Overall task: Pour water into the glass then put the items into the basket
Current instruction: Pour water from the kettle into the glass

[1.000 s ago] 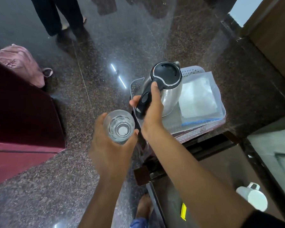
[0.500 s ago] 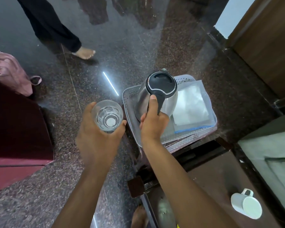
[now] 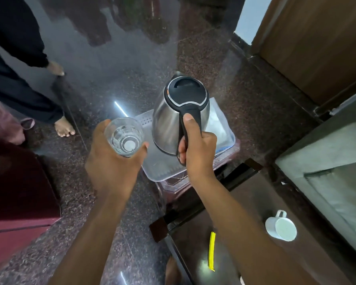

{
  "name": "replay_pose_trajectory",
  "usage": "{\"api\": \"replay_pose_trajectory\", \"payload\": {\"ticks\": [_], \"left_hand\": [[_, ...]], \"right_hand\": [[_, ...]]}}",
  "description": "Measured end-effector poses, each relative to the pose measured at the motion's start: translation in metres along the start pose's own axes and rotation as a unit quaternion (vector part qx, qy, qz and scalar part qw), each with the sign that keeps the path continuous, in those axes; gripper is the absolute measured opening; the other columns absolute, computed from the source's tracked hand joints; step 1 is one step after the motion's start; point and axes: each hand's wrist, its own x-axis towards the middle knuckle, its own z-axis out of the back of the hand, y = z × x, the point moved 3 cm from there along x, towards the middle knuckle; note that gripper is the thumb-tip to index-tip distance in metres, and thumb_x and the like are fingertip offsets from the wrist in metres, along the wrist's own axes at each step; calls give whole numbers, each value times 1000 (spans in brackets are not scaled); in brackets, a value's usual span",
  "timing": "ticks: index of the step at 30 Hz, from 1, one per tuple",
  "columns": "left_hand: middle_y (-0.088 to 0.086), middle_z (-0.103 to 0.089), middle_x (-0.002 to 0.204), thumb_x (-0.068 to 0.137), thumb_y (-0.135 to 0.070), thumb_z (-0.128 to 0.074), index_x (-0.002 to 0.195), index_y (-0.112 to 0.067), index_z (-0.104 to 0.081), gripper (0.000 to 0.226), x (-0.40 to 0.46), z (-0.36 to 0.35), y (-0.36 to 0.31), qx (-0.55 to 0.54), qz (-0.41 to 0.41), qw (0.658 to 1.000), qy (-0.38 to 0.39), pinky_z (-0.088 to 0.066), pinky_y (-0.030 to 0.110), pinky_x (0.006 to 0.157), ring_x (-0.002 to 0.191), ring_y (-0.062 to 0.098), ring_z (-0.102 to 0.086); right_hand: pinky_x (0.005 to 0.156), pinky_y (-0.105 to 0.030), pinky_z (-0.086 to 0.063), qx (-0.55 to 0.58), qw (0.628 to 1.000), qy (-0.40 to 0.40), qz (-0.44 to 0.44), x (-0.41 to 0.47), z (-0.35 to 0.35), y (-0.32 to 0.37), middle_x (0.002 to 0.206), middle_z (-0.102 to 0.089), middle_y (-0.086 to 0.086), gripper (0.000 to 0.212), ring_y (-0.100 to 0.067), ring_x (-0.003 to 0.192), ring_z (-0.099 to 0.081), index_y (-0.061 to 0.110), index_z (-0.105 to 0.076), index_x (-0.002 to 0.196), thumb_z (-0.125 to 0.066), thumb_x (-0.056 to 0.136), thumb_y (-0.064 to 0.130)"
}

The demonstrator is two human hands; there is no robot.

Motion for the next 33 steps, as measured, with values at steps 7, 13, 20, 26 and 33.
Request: {"api": "replay_pose_trajectory", "payload": {"ticks": [7, 13, 20, 26, 33], "left_hand": [[-12, -74, 130, 62, -67, -77, 144, -38, -51, 91, -38, -15, -61, -26, -82, 994, 71, -54, 37, 101, 117, 19, -73], [-7, -70, 142, 70, -55, -92, 154, -29, -47, 98, -100, -41, -116, -27, -178, 970, 162, -52, 45, 107, 132, 23, -67], [-10, -73, 134, 63, -64, -82, 150, -32, -48, 98, -192, -103, -163, -67, -250, 931, 259, -45, 27, 99, 125, 20, -67], [-13, -74, 133, 59, -58, -88, 149, -31, -52, 100, -292, -159, -193, -102, -298, 878, 361, -57, 36, 102, 121, 15, -72], [-12, -75, 131, 61, -44, -101, 146, -34, -59, 95, -398, -185, -219, -93, -345, 820, 447, -57, 40, 102, 122, 17, -73]], "right_hand": [[40, -20, -34, -6, 998, -10, 69, -32, 103, 60, 31, -38, -2, 71, -20, 28, -39, 9, -50, 39, -64, 84, 62], [45, -24, -31, -28, 996, -38, 77, -76, 222, 87, 31, -33, -10, 72, -22, 32, -33, 12, -47, 35, -64, 85, 61], [49, -32, -28, -85, 994, -61, 42, -148, 361, 91, 32, -34, -10, 69, -22, 34, -29, 13, -47, 36, -62, 86, 60], [48, -37, -25, -96, 990, -103, 10, -226, 464, 80, 32, -32, -10, 73, -22, 37, -28, 12, -48, 37, -68, 83, 65], [46, -42, -26, -126, 982, -132, -52, -300, 545, 67, 32, -35, -4, 81, -18, 35, -31, 11, -48, 37, -71, 71, 80]]}}
